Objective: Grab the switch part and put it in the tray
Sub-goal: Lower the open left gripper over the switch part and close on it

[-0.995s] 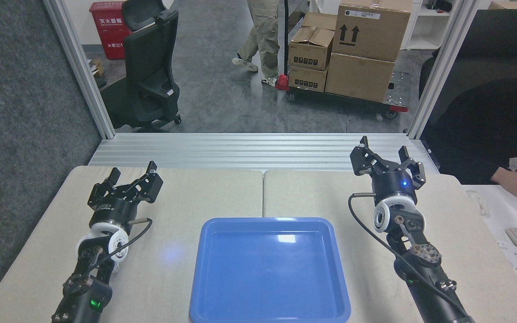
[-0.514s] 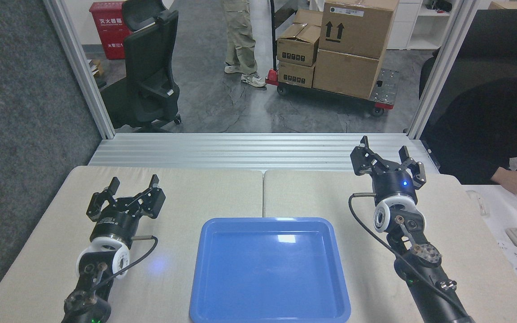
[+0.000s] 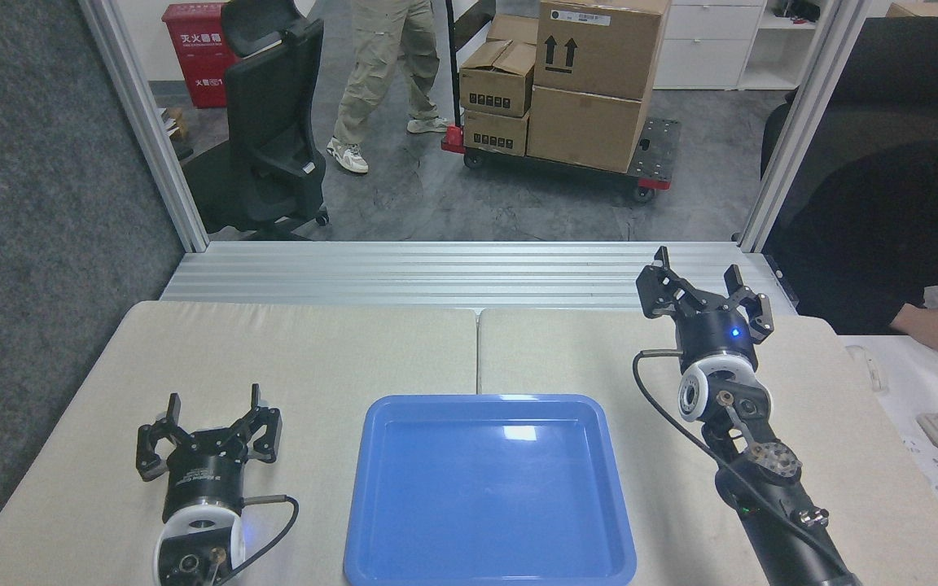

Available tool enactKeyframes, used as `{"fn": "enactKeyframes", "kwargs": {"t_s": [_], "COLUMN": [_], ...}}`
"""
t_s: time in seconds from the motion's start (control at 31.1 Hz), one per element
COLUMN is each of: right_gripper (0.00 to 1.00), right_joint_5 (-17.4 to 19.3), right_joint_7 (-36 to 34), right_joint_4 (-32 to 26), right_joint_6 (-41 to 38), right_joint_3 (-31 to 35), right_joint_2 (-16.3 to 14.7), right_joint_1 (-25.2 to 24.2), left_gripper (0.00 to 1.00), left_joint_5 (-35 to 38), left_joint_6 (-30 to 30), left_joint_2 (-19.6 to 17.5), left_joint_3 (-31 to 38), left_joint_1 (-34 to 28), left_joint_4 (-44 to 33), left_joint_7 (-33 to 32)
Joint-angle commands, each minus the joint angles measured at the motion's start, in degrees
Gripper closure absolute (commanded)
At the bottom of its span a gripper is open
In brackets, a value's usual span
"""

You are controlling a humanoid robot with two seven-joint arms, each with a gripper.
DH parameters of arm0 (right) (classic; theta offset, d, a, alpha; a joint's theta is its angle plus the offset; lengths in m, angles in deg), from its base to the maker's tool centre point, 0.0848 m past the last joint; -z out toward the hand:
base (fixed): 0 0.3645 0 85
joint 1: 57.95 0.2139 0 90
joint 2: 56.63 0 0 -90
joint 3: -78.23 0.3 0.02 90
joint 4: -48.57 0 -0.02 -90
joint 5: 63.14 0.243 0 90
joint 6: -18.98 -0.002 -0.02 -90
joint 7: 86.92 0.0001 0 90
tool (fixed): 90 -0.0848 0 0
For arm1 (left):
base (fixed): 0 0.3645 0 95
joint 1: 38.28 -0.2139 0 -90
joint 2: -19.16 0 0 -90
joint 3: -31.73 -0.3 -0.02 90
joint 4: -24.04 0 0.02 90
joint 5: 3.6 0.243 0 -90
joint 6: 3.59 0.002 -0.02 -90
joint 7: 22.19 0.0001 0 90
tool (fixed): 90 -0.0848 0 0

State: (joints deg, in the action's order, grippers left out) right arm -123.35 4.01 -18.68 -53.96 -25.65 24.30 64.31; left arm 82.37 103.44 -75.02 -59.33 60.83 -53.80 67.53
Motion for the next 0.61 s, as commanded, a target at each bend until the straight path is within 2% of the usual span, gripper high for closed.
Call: {"fn": "enactKeyframes", "kwargs": {"t_s": [0.0, 0.19, 0.32, 0.58], "right_gripper": [0.00, 0.00, 0.00, 0.00], "right_joint_5": [0.01, 0.01, 0.01, 0.01], "right_joint_7": [0.04, 0.04, 0.04, 0.04], "right_joint_4": [0.02, -0.07, -0.07, -0.07], "right_joint_6": [-0.01, -0.01, -0.01, -0.01], "right_joint_3": [0.08, 0.08, 0.08, 0.00], "right_joint_2": [0.02, 0.02, 0.02, 0.02], "right_joint_1": [0.00, 0.00, 0.00, 0.00], "left_gripper": [0.00, 0.01, 0.02, 0.11], "left_joint_5": [3.68, 3.42, 3.24, -1.15], "left_joint_6": [3.71, 4.85, 6.00, 6.00], "left_joint_2": [1.90, 1.81, 1.98, 1.55], "left_joint_3": [-1.40, -1.05, -1.14, -0.96], "left_joint_1": [-5.51, -4.54, -5.15, -4.19], "left_joint_4": [-1.27, 4.18, 4.45, 8.58], "left_joint_7": [0.27, 0.10, -0.69, -4.65]}}
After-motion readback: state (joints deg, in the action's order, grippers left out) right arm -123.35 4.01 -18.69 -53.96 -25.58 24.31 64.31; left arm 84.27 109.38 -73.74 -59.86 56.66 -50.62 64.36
